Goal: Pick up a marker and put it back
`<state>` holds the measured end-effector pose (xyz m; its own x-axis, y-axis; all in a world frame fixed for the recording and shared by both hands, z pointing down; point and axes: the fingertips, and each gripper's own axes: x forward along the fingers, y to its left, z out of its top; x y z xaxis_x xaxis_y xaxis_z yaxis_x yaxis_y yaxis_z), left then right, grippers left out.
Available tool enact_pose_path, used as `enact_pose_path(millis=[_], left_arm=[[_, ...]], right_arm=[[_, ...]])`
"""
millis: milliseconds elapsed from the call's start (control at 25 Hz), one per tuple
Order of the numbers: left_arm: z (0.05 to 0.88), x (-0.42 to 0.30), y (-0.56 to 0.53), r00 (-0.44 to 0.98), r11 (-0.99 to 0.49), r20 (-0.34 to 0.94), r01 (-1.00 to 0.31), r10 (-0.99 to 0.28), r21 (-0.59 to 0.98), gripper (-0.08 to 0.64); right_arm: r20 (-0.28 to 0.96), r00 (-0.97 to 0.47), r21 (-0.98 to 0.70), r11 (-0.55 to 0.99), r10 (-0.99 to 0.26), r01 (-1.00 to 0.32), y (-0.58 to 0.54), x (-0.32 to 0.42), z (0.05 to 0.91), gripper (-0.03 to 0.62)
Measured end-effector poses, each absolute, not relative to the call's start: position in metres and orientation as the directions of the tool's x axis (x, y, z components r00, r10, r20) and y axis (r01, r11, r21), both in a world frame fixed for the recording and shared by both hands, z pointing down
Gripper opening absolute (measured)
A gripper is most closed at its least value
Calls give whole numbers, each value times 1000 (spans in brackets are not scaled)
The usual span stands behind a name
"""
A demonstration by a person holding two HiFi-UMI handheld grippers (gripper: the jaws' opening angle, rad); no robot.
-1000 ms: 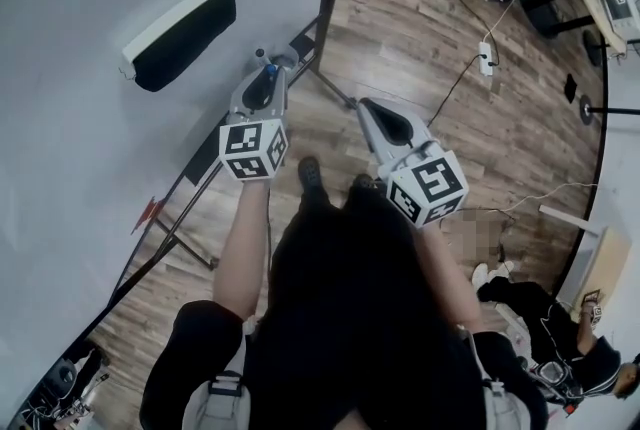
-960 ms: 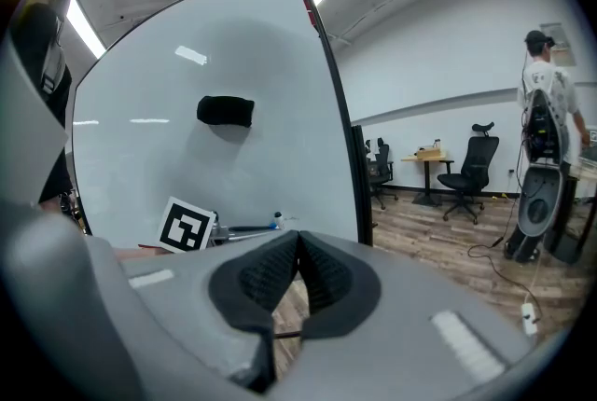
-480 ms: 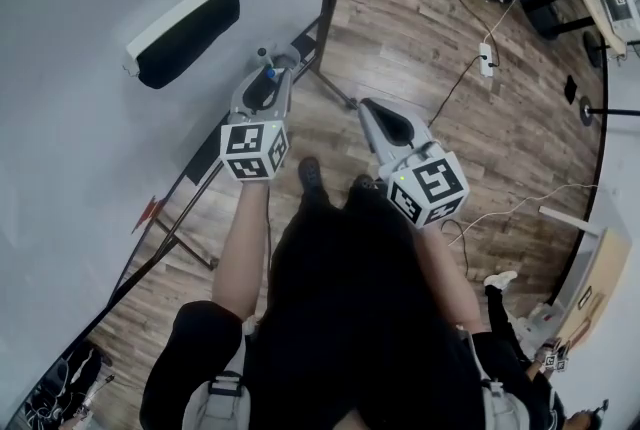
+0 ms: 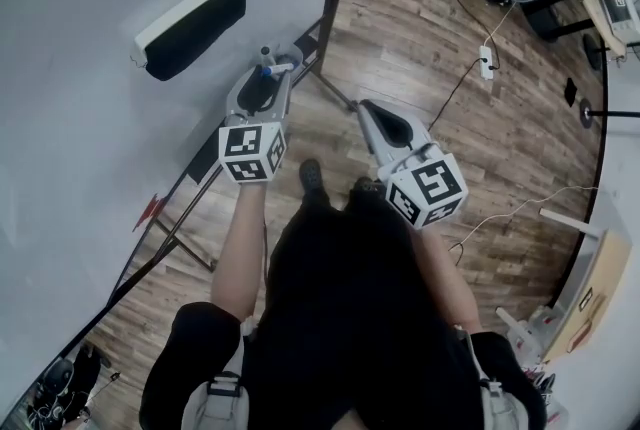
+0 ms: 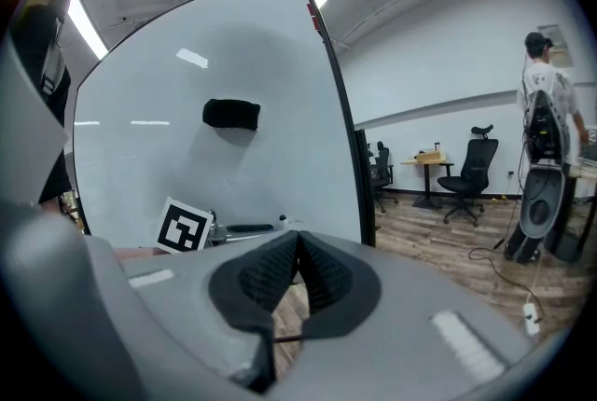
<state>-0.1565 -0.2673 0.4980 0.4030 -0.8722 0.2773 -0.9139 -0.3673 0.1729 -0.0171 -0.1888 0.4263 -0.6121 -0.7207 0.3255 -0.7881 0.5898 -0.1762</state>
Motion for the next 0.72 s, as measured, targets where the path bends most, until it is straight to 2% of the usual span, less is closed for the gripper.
enact_pose_path(millis=[440,720], left_arm=[[482,-164,-252,381,-354,255,-924,-889,146,190],[461,-155,-205,333,-316,239,-943,-912,106,183]], right_arm=[[285,-635,-178,611,-718,-771,-178,-19,419,2],[234,-685,-193,658,-690,-728,-154,-11,410,2]])
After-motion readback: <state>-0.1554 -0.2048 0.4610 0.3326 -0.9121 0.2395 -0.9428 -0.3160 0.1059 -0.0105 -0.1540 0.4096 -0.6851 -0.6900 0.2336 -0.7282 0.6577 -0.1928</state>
